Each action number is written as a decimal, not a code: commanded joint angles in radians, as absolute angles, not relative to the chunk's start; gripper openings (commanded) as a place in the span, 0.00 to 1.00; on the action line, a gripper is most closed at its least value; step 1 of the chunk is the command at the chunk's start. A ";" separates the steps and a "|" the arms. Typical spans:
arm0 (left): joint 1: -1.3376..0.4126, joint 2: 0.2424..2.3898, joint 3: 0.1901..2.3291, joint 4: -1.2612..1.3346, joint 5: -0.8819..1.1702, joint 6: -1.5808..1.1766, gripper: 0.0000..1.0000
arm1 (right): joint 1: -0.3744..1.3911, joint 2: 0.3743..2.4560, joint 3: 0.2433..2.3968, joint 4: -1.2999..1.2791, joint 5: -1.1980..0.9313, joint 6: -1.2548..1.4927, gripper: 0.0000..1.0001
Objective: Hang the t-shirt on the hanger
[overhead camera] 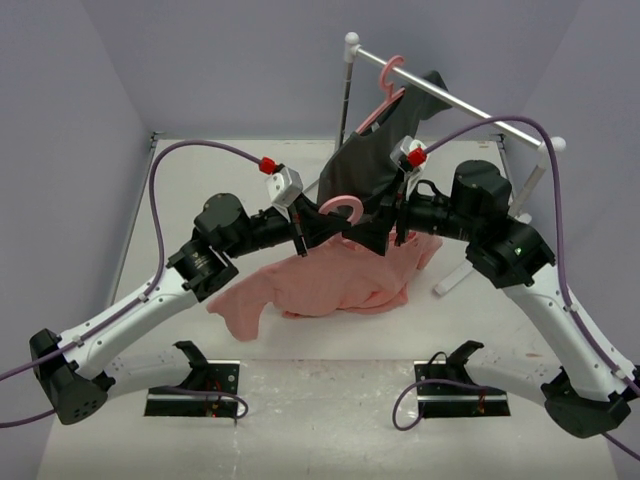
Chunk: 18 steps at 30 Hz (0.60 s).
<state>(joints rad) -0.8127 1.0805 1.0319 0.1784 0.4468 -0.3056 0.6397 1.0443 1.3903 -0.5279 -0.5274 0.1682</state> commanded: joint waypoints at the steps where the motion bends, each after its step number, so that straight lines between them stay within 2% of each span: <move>1: -0.811 1.052 1.029 0.316 0.549 -0.333 0.00 | 0.612 1.099 1.517 -0.511 -0.764 0.075 0.69; 2: -0.811 1.051 1.027 0.319 0.558 -0.333 0.00 | 0.610 1.107 1.526 -0.511 -0.776 0.075 0.68; 4: -0.811 1.046 1.024 0.322 0.574 -0.333 0.00 | 0.604 1.118 1.536 -0.511 -0.821 0.062 0.54; 6: -0.811 1.042 1.021 0.323 0.596 -0.329 0.00 | 0.599 1.121 1.533 -0.509 -0.873 0.053 0.48; 8: -0.813 1.036 1.019 0.321 0.608 -0.324 0.00 | 0.579 1.115 1.519 -0.498 -0.937 0.053 0.34; 9: -0.813 1.033 1.019 0.319 0.612 -0.321 0.00 | 0.565 1.112 1.511 -0.489 -0.976 0.054 0.23; 10: -0.812 1.030 1.019 0.315 0.616 -0.316 0.00 | 0.544 1.109 1.501 -0.477 -1.030 0.057 0.02; 13: -0.811 1.026 1.023 0.311 0.625 -0.310 0.00 | 0.507 1.097 1.465 -0.436 -1.091 0.090 0.00; 16: -0.811 1.032 1.041 0.299 0.627 -0.304 0.00 | 0.503 1.090 1.460 -0.433 -1.046 0.094 0.00; 17: -0.811 1.031 1.053 0.274 0.597 -0.293 0.24 | 0.503 1.085 1.460 -0.431 -0.987 0.103 0.00; 18: -0.811 1.027 1.069 0.220 0.540 -0.273 0.69 | 0.501 1.077 1.461 -0.428 -0.913 0.114 0.00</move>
<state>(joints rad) -0.8227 1.0538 1.0165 0.2264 0.6414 -0.3280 0.5234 1.1143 1.4608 -0.4585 -1.0118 0.0680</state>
